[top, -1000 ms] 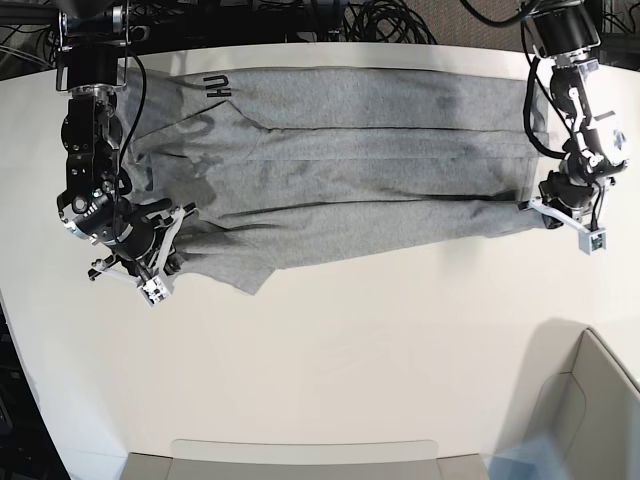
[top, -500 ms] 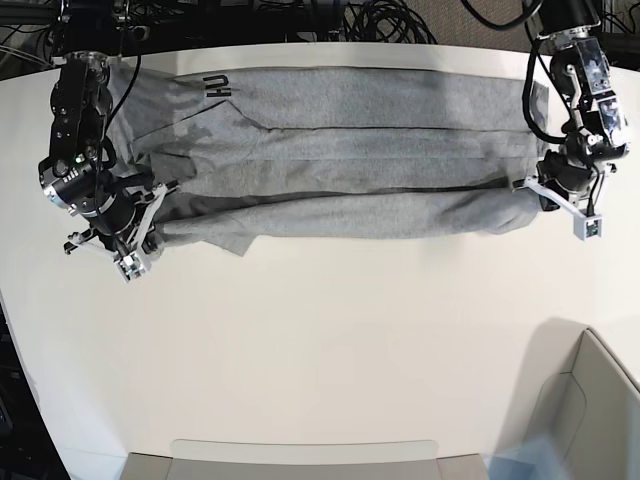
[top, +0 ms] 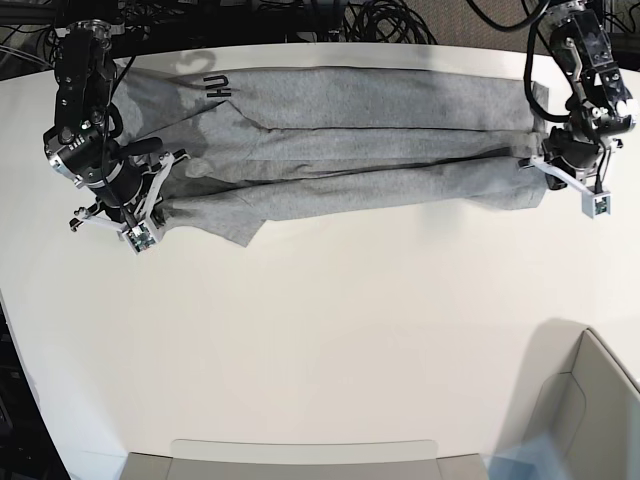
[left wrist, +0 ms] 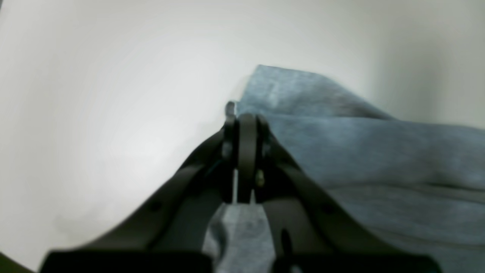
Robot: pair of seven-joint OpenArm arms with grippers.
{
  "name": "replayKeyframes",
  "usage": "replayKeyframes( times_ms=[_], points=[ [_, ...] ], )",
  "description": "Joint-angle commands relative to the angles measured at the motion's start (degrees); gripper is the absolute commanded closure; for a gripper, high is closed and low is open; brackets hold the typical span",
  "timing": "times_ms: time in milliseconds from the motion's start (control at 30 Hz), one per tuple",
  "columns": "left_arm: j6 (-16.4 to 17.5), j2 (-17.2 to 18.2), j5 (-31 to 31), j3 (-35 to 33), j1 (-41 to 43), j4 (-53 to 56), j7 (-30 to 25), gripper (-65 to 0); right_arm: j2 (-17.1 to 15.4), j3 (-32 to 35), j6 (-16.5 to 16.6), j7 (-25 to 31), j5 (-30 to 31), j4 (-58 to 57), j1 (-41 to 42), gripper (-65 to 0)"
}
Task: Fold the T-shirt properly
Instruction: 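Lift both side edges and fold them over toward the collar edge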
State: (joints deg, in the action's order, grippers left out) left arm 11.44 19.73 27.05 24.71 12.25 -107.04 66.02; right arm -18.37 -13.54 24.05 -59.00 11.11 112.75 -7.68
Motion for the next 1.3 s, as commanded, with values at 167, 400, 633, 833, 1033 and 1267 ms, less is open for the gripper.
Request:
replayKeyframes(
  times_ms=[167, 400, 633, 833, 1033, 1267],
  points=[
    [-0.1, 1.0, 0.2, 0.5, 1.8, -2.1, -0.7, 0.0, 0.4, -4.1, 0.4, -3.6, 1.7, 3.9, -0.4, 0.0],
    [-0.1, 1.1, 0.2, 0.5, 3.1, -2.9, -0.6, 0.0, 0.1, -9.7, 0.4, -8.3, 9.8, 3.7, -0.4, 0.0],
    [-0.1, 0.8, 0.2, 0.5, 4.7, -4.6, 0.6, 0.0, 0.1, -9.7, 0.4, -8.6, 9.3, 3.8, -0.6, 0.0],
    [-0.1, 0.8, 0.2, 0.5, 5.6, -6.3, 2.1, 0.0, 0.0, -9.7, 0.4, -8.6, 9.1, 4.0, -1.7, 0.0],
    [-0.1, 1.0, 0.2, 0.5, 5.8, -6.3, 2.1, 0.0, -1.1, -9.8, 0.4, -8.6, 9.2, 5.4, -4.8, 0.0],
    [-0.1, 1.1, 0.2, 0.5, 6.7, -6.5, 2.2, 0.0, -1.4, -10.0, 0.4, -8.2, 9.2, 5.5, -7.4, 0.0]
  ],
)
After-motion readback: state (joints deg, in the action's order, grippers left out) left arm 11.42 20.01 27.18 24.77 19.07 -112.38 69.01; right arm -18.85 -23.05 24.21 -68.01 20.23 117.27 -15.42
